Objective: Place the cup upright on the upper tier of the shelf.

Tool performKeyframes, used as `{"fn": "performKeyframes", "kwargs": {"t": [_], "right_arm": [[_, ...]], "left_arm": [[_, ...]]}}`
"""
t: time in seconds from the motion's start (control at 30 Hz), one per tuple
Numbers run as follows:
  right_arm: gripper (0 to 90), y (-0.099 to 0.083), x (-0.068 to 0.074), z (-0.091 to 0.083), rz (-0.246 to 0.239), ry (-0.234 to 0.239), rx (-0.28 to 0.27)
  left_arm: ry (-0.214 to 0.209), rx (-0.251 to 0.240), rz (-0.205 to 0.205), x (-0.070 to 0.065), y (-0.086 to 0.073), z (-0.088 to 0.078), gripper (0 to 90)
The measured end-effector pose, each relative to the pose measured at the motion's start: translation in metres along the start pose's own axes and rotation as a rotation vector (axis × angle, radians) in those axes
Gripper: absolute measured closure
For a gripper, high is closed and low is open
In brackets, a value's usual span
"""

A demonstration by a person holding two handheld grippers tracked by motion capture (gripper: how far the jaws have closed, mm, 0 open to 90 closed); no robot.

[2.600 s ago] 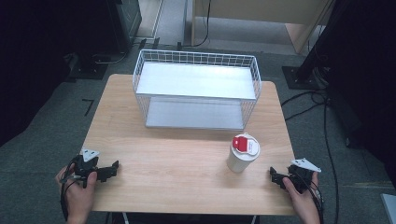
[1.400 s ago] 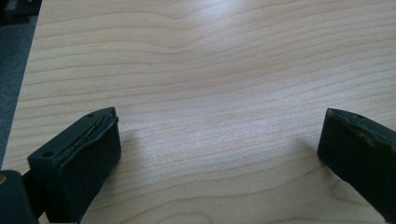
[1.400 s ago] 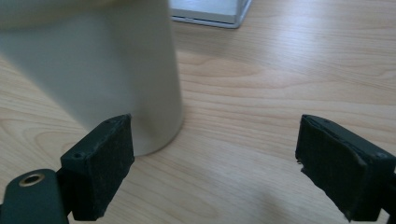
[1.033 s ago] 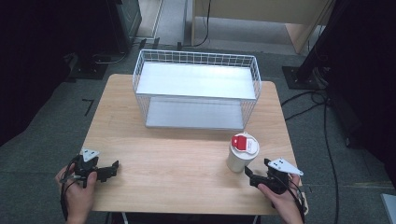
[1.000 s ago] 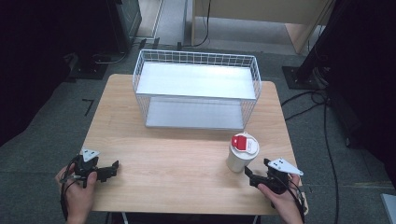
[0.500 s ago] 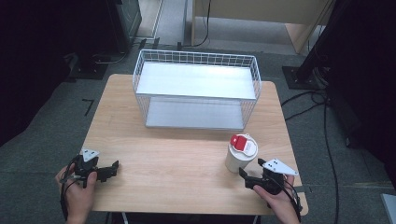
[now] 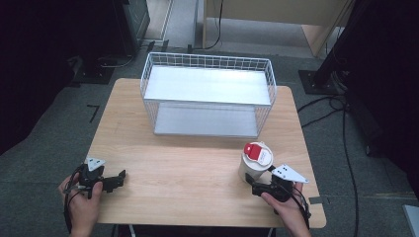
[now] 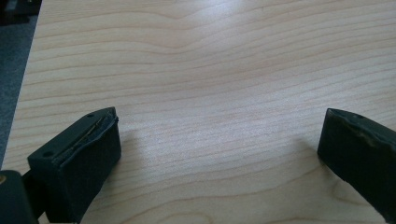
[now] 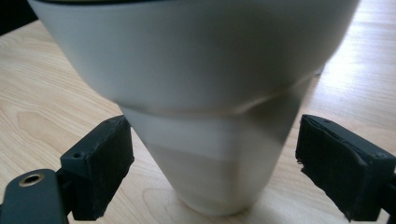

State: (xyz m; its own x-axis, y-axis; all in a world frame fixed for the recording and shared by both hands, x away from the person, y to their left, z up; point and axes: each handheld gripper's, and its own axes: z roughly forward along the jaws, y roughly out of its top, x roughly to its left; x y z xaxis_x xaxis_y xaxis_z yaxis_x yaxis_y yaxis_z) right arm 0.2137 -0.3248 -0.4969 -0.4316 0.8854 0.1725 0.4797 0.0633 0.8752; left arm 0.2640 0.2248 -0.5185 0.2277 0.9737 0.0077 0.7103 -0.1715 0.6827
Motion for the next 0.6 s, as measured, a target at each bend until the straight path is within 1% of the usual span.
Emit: {"fn": "performKeyframes", "kwargs": {"t": [0.07, 0.13, 0.37, 0.47, 0.5, 0.6], "right_arm": [[10.6, 0.000, 0.000, 0.001, 0.000, 0.007, -0.001], [10.4, 0.001, 0.000, 0.005, -0.003, 0.018, -0.016], [10.1, 0.002, 0.000, 0.011, -0.010, 0.019, -0.051], [9.2, 0.000, 0.001, 0.014, -0.006, 0.020, -0.080], [9.2, 0.000, 0.001, 0.014, -0.006, 0.020, -0.080], [8.9, -0.003, 0.001, 0.016, 0.000, 0.019, -0.116]], "left_arm": [[0.000, 0.000, 0.000, 0.000, 0.000, 0.000, 0.0], [0.000, 0.000, 0.000, 0.000, 0.000, 0.000, 0.0], [0.000, 0.000, 0.000, 0.000, 0.000, 0.000, 0.0], [0.000, 0.000, 0.000, 0.000, 0.000, 0.000, 0.0], [0.000, 0.000, 0.000, 0.000, 0.000, 0.000, 0.0], [0.000, 0.000, 0.000, 0.000, 0.000, 0.000, 0.0]]}}
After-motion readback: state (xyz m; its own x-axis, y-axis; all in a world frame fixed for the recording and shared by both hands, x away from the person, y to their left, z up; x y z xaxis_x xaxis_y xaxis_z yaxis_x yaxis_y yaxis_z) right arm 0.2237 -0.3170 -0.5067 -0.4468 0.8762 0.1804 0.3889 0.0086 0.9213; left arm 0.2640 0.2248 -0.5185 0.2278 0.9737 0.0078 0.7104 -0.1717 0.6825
